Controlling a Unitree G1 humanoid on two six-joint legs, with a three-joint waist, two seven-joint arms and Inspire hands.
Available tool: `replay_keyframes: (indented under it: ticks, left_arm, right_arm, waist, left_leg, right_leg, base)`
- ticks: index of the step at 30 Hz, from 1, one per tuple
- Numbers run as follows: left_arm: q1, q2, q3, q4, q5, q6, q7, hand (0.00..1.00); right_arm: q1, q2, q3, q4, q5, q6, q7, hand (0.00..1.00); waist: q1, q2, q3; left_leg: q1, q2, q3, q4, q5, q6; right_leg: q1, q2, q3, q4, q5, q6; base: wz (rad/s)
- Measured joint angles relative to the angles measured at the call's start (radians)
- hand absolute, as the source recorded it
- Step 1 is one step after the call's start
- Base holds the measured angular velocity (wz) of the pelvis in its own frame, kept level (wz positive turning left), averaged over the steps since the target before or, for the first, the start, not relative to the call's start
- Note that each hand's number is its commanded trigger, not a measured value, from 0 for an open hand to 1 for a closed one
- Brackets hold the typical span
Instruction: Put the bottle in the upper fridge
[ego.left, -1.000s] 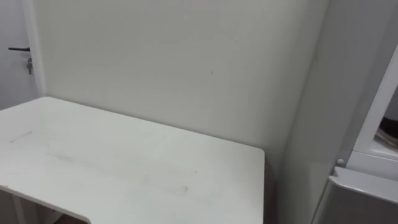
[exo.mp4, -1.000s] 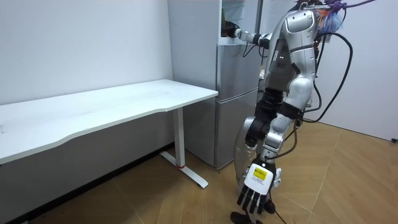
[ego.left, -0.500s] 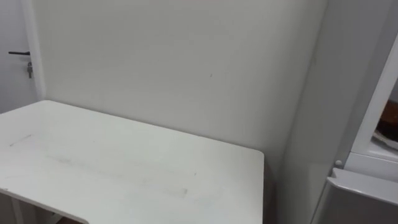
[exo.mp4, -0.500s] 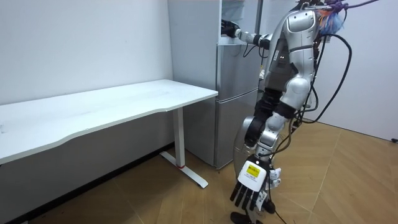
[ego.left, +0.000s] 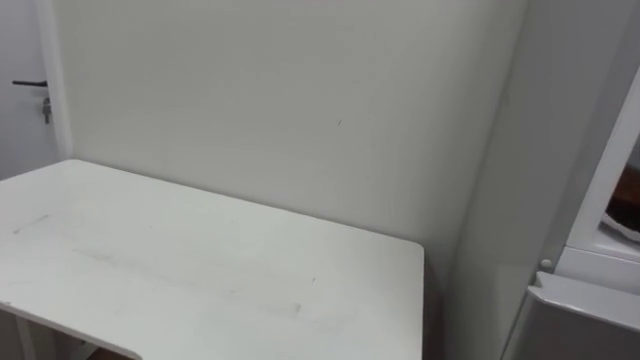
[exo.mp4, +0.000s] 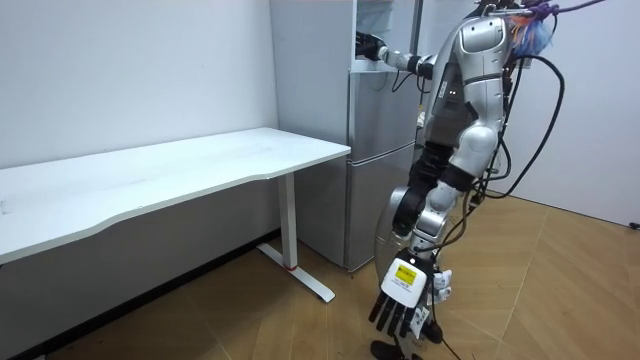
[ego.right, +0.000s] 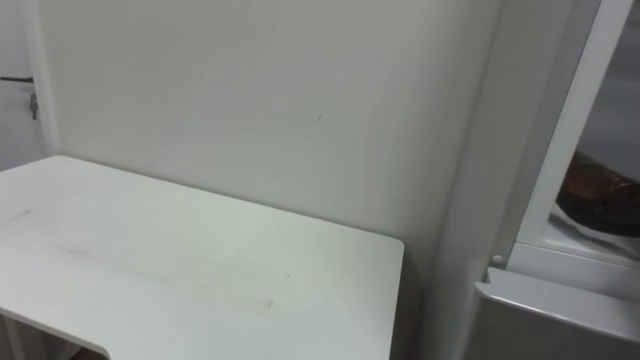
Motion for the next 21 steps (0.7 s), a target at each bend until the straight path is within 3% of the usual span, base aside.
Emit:
replay_keyframes:
  ticks: [6,12,21]
  left_arm:
    - [-0.006,0.000,0.000,0.000,-0.019,-0.009,0.000,0.00]
    - [0.018,-0.002,0.010,-0.003,-0.018,-0.031,0.001,0.00]
    - [0.047,-0.003,0.011,-0.043,-0.019,-0.063,-0.002,0.00]
  right_arm:
    - [0.025,0.011,-0.011,-0.067,0.002,-0.008,-0.042,0.00]
    - [0.111,0.016,-0.035,-0.220,0.004,-0.010,-0.076,0.00]
    - [0.128,0.016,-0.032,-0.282,0.095,-0.015,-0.104,0.00]
  waist:
    - [-0.004,0.001,-0.0006]
    - [-0.005,-0.002,-0.0022]
    - [-0.022,-0.007,-0.0038]
  left_leg:
    - [-0.002,-0.001,0.000,-0.004,0.000,0.000]
    - [0.005,0.000,0.010,-0.022,0.001,-0.002]
    - [0.007,0.002,0.028,-0.042,0.001,-0.001]
  right_leg:
    - [-0.004,0.000,-0.001,-0.001,0.000,0.000]
    - [-0.009,0.000,0.006,0.002,0.000,0.000]
    - [-0.022,-0.001,0.029,0.004,0.000,0.000]
  base:
    - [0.00]
    - [-0.05]
    - [-0.05]
